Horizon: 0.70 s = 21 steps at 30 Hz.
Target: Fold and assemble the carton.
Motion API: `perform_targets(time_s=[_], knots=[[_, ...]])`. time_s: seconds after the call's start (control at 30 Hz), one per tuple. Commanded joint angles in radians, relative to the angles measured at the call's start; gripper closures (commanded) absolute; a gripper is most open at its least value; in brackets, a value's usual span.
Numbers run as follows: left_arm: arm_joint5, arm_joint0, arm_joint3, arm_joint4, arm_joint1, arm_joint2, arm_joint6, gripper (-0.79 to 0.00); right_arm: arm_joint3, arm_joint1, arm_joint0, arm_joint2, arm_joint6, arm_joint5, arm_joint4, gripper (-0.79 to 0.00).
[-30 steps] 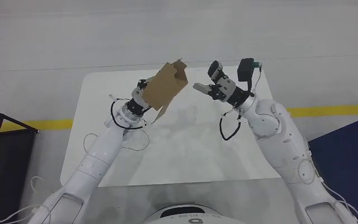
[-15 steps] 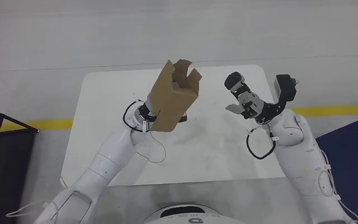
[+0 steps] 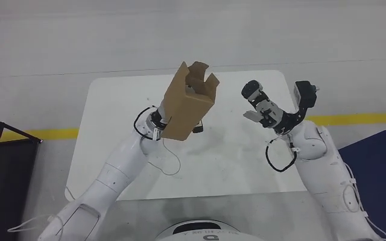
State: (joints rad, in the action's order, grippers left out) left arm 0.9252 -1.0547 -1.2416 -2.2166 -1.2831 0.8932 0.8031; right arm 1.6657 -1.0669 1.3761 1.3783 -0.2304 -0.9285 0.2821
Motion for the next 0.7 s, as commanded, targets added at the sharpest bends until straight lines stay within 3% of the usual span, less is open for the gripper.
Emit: perform_targets(time_s=[0.0,0.23,0.67], knots=[[0.003,-0.014,-0.020,0.020,0.001,0.005,-0.031,0.000,-0.004,-0.006,-0.009,-0.009,0.028,0.071,0.060,-0.785],[0.063,-0.031,-0.050,0.017,-0.009,0.004,-0.052,0.000,-0.006,-0.025,-0.074,-0.076,0.065,0.201,0.175,-0.785],[0.087,-0.046,-0.038,0.060,-0.016,0.040,-0.094,0.000,0.022,-0.039,-0.131,-0.134,0.062,0.185,0.167,-0.785]])
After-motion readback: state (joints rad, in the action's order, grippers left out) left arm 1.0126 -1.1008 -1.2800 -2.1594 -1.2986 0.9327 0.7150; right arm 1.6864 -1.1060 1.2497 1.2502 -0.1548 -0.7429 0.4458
